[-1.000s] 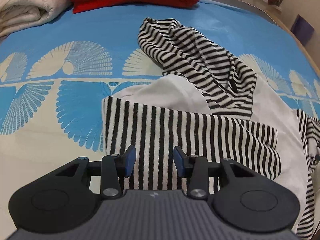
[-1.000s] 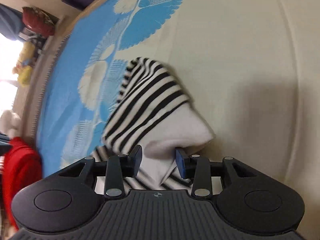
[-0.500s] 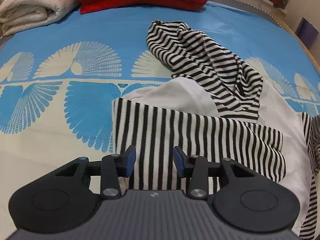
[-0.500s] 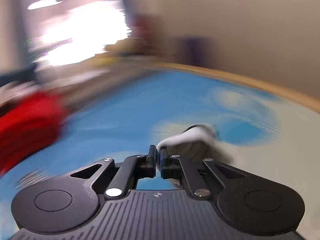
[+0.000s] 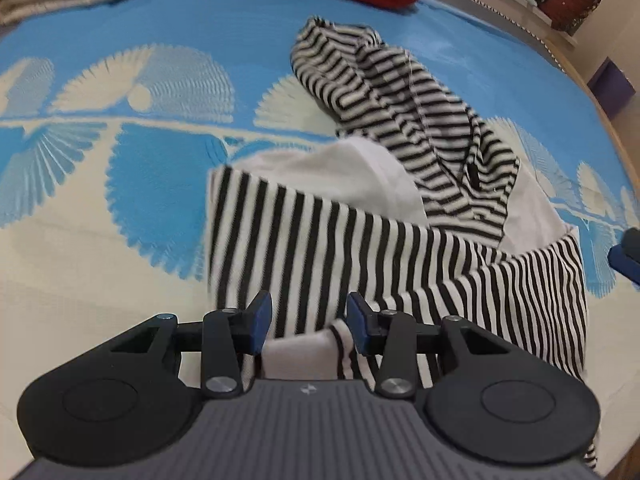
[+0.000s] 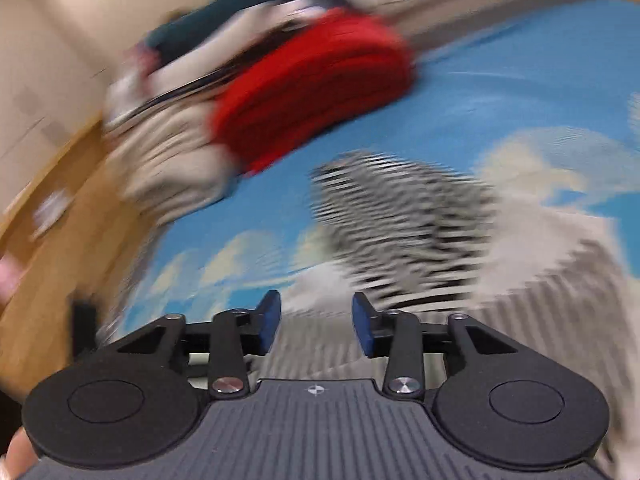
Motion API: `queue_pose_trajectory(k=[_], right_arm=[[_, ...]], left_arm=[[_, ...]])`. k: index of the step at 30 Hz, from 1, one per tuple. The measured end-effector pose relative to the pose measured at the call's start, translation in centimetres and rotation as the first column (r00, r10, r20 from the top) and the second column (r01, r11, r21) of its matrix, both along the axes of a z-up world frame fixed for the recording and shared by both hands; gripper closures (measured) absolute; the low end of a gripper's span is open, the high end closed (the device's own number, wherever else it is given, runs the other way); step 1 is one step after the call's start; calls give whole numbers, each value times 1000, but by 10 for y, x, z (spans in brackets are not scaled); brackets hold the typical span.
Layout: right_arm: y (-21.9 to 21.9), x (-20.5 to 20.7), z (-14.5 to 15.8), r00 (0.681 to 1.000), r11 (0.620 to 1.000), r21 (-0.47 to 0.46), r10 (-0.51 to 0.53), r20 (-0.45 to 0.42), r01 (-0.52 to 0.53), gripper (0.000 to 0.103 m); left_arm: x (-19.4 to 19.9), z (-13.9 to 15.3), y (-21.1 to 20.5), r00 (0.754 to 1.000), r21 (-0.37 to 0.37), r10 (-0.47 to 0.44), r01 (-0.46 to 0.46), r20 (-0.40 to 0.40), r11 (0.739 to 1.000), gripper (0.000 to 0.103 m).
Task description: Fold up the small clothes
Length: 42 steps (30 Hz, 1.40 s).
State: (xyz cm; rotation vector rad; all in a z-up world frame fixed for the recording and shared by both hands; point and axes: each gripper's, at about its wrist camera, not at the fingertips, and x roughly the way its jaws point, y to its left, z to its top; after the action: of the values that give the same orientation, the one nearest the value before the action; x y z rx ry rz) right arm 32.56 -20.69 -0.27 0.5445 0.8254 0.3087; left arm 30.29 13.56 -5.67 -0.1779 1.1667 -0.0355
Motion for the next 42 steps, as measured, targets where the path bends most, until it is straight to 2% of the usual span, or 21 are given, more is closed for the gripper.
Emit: queue_pose_trajectory(k=[3,6,8,10,11,12,14,17,19,21,23,26,28,30,31,32,34,37,38,40,42], right_arm=[[-33,7,-23,981,989,-77,-139,-134,130,59],[-60,5,-40,932,961,-147,-266,-246,235,59],[-78,0,-51,898,942,-133,-333,-286,307,59],[-92,2,-56,872,921,-118,-389,-296,370,59],[-98,1,-56,863,910,-117,-414,-290,397,59],[-101,2,-57,854,899,-119,-437,-282,421,59],[-110,-1,-51,834,875,-115,-482,-268,469,59],[-113,0,-48,821,859,-106,-511,-255,502,59],[-108,2,-54,821,862,-120,-506,-264,493,59],[-103,4,-62,823,873,-119,-486,-294,473,59],[-99,4,-71,816,880,-121,-472,-333,459,59],[-94,2,-80,806,888,-117,-454,-380,445,59],[-92,3,-83,804,892,-133,-448,-390,433,59],[-89,3,-85,808,896,-146,-441,-391,419,58],[-89,4,-87,807,899,-148,-435,-398,412,57],[-89,3,-89,803,900,-148,-434,-408,411,56],[-90,1,-88,793,894,-158,-446,-415,420,56],[-86,3,-71,841,903,-199,-428,-332,381,53],[-85,4,-67,855,909,-208,-413,-314,363,49],[-87,5,-67,861,917,-215,-392,-324,336,47],[-91,4,-69,853,914,-239,-394,-341,326,47]], left_arm=[[-1,-14,2,999,3,12,-12,-45,1000,57],[0,-32,7,994,-4,10,-11,-107,1000,57],[-1,-46,7,989,1,7,-7,-146,1000,58],[-2,-52,3,989,18,-13,16,-148,1000,71],[-3,-52,0,991,37,-30,36,-134,999,96],[-4,-48,-4,993,85,-53,62,-107,994,102],[-6,-28,-7,997,144,-72,72,-8,987,102],[-4,1,6,996,104,-18,8,92,995,102],[-1,-2,17,997,106,37,-44,68,993,102],[3,-9,20,998,159,61,-64,23,985,101],[2,-8,21,998,170,55,-58,26,984,94],[-1,-1,15,999,60,4,-6,47,998,84],[-3,-12,4,998,9,-63,63,9,998,82],[-5,-36,-4,991,36,-91,94,-94,995,82],[-6,-49,-8,985,81,-100,112,-144,990,82],[-8,-56,-10,981,119,-114,134,-160,984,82],[-9,-52,-11,983,131,-114,133,-144,982,82],[-9,-34,-7,994,75,-92,97,-64,992,74],[-7,-38,-6,994,78,-80,86,-76,993,69],[-7,-55,-9,988,126,-66,84,-142,988,69],[-4,-58,-12,988,147,-63,84,-138,986,68]])
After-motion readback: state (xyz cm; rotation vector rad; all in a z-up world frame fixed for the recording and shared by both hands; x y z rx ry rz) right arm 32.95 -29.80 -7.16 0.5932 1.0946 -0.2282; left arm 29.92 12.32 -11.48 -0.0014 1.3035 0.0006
